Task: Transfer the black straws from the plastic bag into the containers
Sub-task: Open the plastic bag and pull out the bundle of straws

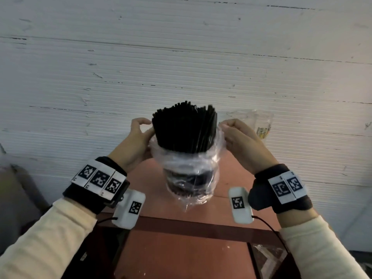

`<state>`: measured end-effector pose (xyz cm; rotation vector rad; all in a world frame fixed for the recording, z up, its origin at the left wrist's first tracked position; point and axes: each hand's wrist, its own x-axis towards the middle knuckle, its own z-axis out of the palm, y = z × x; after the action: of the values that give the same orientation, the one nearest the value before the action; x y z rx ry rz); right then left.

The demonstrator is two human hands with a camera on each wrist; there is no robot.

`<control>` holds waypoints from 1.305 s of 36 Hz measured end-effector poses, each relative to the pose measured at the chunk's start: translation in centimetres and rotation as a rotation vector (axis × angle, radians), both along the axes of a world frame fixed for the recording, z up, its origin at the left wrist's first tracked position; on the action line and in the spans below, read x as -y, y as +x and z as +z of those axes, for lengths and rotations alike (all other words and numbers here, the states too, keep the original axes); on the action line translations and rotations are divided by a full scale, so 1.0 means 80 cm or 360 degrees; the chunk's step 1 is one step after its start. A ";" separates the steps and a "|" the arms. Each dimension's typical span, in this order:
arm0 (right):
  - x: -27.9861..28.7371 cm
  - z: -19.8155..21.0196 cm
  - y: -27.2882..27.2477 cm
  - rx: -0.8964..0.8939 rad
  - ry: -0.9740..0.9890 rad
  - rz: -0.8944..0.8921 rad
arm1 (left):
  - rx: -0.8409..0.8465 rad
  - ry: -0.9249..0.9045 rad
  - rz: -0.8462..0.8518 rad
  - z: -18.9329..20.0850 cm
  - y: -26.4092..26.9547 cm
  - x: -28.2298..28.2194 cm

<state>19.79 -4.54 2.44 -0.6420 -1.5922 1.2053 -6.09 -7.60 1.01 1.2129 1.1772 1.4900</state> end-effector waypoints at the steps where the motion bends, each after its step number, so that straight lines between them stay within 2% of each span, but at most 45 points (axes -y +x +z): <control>1: 0.001 0.002 0.002 -0.0060 -0.0018 0.0035 | 0.0068 -0.0019 0.0010 0.004 0.002 -0.001; 3: 0.002 0.002 0.008 -0.0030 -0.0037 0.0078 | 0.0200 -0.0072 -0.0004 0.009 0.004 -0.002; 7: 0.006 -0.008 0.008 0.0693 0.0169 -0.0100 | 0.0252 -0.0176 -0.0225 0.002 0.013 -0.003; 10: 0.002 -0.022 0.005 0.0877 0.0196 -0.0114 | 0.0155 -0.0181 -0.0249 -0.009 0.025 -0.001; 15: -0.004 -0.025 0.012 0.0888 0.0242 -0.0217 | 0.0059 -0.0140 -0.0295 -0.017 0.035 0.009; 18: -0.001 -0.021 0.011 0.0770 0.0479 -0.0270 | -0.0224 -0.0162 -0.0341 -0.019 0.034 0.013; 21: -0.003 -0.019 0.009 0.0897 0.0739 -0.0248 | -0.0383 -0.0187 -0.0267 -0.021 0.042 0.013; 24: -0.008 -0.018 0.010 0.1059 0.0724 -0.0185 | -0.0199 -0.0212 -0.0284 -0.026 0.050 0.009; 27: -0.007 -0.005 0.013 0.1065 0.0565 -0.0225 | -0.0047 -0.0204 -0.0318 -0.029 0.055 0.007; 30: -0.001 0.019 0.014 0.0832 0.0406 -0.0361 | -0.0070 -0.0192 -0.0301 -0.030 0.058 0.007; 33: -0.005 0.037 0.012 0.0670 0.0384 -0.0501 | -0.0094 -0.0186 -0.0246 -0.028 0.062 0.010; 35: -0.016 0.041 0.009 0.0774 0.0355 -0.0502 | -0.0100 -0.0158 -0.0224 -0.027 0.065 0.012; 39: -0.027 0.044 -0.002 0.1155 0.0287 -0.0349 | -0.0140 -0.0069 -0.0193 -0.030 0.068 0.014; 41: -0.023 0.048 -0.005 0.1166 0.0319 -0.0393 | -0.0151 -0.0034 -0.0176 -0.032 0.068 0.012; 44: -0.015 0.052 -0.007 0.1019 0.0425 -0.0498 | -0.0139 -0.0006 -0.0157 -0.037 0.070 0.006; 47: -0.005 0.055 -0.014 0.0955 0.0576 -0.0452 | -0.0138 -0.0022 -0.0084 -0.037 0.074 0.002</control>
<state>18.66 -4.12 6.86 -1.0071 -2.0590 0.5090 -0.21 -7.78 -1.99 1.3010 1.2014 1.4001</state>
